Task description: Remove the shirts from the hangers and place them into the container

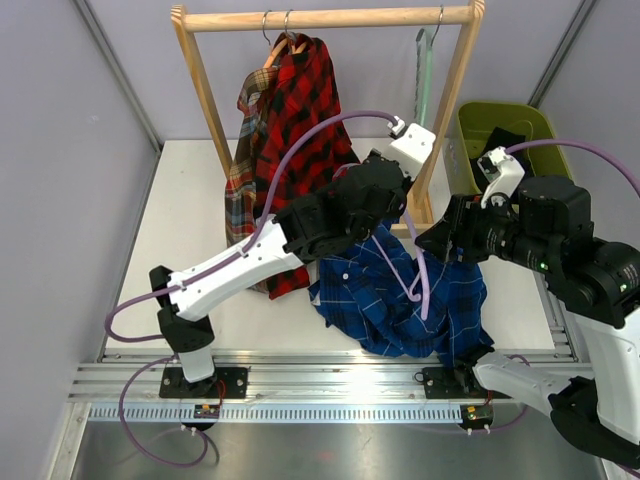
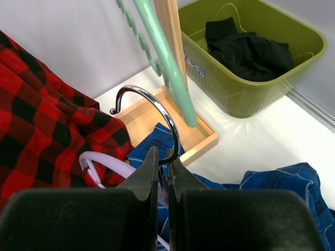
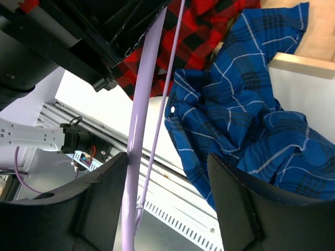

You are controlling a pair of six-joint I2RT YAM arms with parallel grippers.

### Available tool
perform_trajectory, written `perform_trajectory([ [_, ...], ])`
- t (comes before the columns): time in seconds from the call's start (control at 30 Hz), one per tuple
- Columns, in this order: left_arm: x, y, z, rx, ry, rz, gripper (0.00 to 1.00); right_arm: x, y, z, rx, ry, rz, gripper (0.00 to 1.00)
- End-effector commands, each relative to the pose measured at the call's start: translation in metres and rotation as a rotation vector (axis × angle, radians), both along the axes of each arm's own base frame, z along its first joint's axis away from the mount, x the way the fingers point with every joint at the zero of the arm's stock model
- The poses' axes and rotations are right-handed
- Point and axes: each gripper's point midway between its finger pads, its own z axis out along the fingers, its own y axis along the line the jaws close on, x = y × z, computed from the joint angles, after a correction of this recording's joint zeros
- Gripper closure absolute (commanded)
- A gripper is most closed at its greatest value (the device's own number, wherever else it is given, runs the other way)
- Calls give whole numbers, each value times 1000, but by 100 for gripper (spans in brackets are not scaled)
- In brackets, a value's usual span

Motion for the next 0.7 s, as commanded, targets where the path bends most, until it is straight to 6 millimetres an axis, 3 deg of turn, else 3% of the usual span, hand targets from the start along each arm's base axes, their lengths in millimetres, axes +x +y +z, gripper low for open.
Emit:
perform_trajectory([
  [0.0,0,-7,26,-72,-30,-4,100,0,7,-4,7,6,41,33],
  [0.27,3,-22,13,-44,-5,-21,100,5,12,-4,7,5,52,37],
  [0.43,1,-28,17,-45,-11,-33,100,8,17,-12,2,32,65,43],
  [0.67,0,-30,17,-44,-12,-44,100,10,11,-17,-33,43,38,70],
])
